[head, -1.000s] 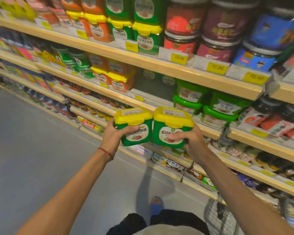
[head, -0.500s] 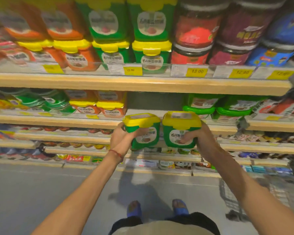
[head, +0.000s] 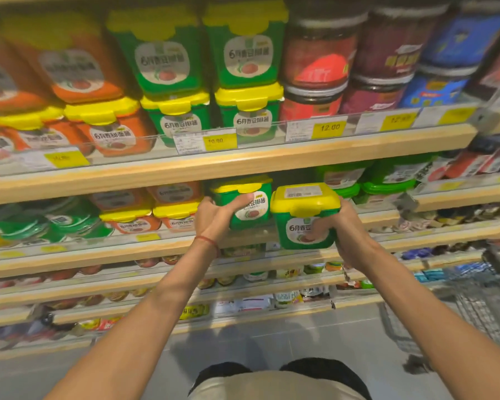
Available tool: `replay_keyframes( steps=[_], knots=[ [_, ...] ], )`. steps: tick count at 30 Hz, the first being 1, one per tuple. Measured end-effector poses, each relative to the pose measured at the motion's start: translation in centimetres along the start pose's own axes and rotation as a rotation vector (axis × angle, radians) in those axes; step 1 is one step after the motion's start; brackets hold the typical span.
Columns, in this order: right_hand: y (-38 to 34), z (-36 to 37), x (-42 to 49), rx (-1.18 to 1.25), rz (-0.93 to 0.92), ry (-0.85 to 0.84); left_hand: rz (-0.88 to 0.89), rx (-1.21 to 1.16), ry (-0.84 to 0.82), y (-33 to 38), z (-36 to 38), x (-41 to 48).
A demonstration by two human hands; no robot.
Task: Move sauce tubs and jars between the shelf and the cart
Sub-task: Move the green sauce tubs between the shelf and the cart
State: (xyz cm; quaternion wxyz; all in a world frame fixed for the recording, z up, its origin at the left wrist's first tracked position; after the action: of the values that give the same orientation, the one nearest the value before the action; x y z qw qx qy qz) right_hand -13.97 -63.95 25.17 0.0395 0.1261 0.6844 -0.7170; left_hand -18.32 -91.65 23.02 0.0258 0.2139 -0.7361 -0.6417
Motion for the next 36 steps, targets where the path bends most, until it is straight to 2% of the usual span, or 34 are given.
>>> replay_keyframes(
  steps=[11, 16, 23, 36],
  knots=[
    [1.2, 0.7, 1.7, 0.042, -0.012, 0.039, 0.049, 0.164, -0.027, -0.5, 2.1, 1.8],
    [1.6, 1.0, 2.4, 0.073, 0.006, 0.038, -0.038, 0.182, -0.124, -1.2, 3.0, 2.7],
    [2.0, 1.3, 2.8, 0.111, 0.021, 0.028, -0.013, 0.288, -0.247, -1.4, 3.4, 2.9],
    [2.9, 2.3, 2.4, 0.129, 0.04, 0.028, 0.157, 0.325, -0.09, -1.0, 2.4, 2.1]
  ],
)
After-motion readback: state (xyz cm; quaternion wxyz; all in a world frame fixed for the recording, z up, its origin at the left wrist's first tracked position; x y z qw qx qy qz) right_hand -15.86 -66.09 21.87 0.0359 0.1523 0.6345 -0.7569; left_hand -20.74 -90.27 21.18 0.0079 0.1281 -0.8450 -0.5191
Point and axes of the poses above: each hand's wrist, its own x-axis towards the middle knuckle, its own z-axis out of the palm, y = z × x, the point moved 10 cm from there along x, towards the middle knuckle, and after that the axes turned 6 degrees about y, right-handed, at the moved point
